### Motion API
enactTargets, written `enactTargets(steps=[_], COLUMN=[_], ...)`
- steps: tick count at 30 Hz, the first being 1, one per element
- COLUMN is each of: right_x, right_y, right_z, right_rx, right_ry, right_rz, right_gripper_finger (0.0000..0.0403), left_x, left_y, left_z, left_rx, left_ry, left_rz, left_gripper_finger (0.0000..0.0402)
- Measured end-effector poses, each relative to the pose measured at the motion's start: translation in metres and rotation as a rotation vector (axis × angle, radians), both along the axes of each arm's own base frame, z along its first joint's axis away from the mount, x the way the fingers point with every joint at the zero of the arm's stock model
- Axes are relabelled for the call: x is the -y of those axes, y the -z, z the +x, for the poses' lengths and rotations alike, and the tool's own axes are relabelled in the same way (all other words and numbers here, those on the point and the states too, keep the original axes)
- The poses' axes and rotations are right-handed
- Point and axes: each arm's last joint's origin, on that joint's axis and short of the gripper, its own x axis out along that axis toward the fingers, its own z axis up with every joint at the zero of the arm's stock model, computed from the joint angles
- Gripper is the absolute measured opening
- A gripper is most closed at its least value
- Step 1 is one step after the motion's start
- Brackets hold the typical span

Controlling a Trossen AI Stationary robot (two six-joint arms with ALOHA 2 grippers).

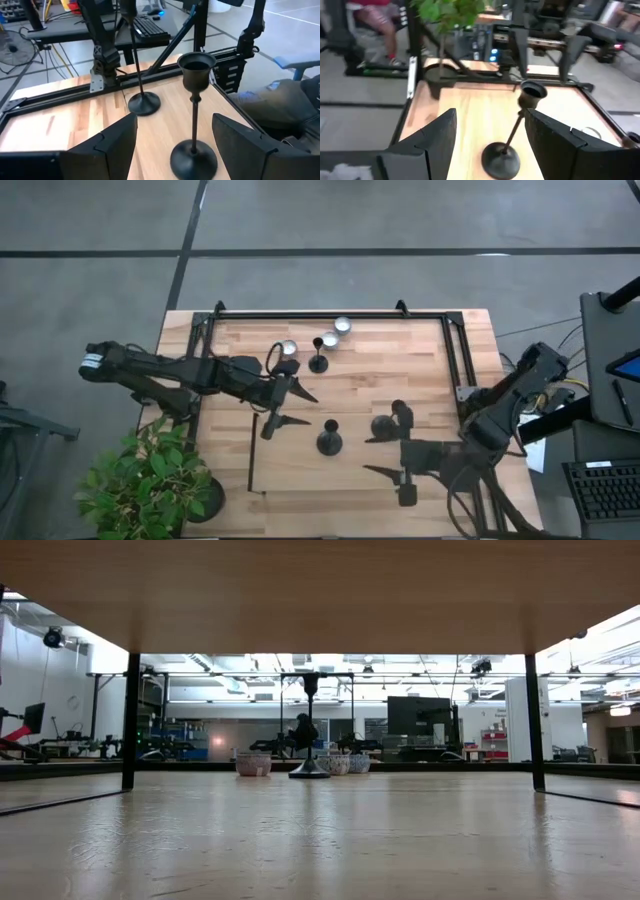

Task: Pick & Place candle stick holders
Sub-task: Put the left black candle holder on the shelf

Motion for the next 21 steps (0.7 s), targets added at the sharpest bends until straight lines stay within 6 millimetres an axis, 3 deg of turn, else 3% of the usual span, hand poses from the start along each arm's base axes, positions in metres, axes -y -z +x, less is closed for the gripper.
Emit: enactTargets(steps=[5, 9, 15, 21], right_x=[-0.021, -0.044, -0.055, -0.057], right_y=[0.015, 0.041, 0.06, 0.051], right_z=[0.007, 0.015, 0.024, 0.017], right_rx=[0.06, 0.049, 0.047, 0.092], right_ry=[0.133, 0.137, 0.183, 0.197], right_rz=[-0.047, -0.014, 0.0, 0.053], right_gripper_finger=[0.0228, 0.0228, 0.0228, 0.0228], left_x=[-0.003, -0.005, -0.006, -0.007], left_y=[-0.005, -0.009, -0.012, -0.014], left_z=[-0.013, -0.021, -0.027, -0.029], left_rx=[-0.015, -0.019, -0.012, -0.001], left_ry=[-0.03, -0.058, -0.075, -0.074], left_rz=[0.013, 0.028, 0.031, 0.031], left_gripper_finger=[0.0255, 0.0255, 0.0255, 0.0255])
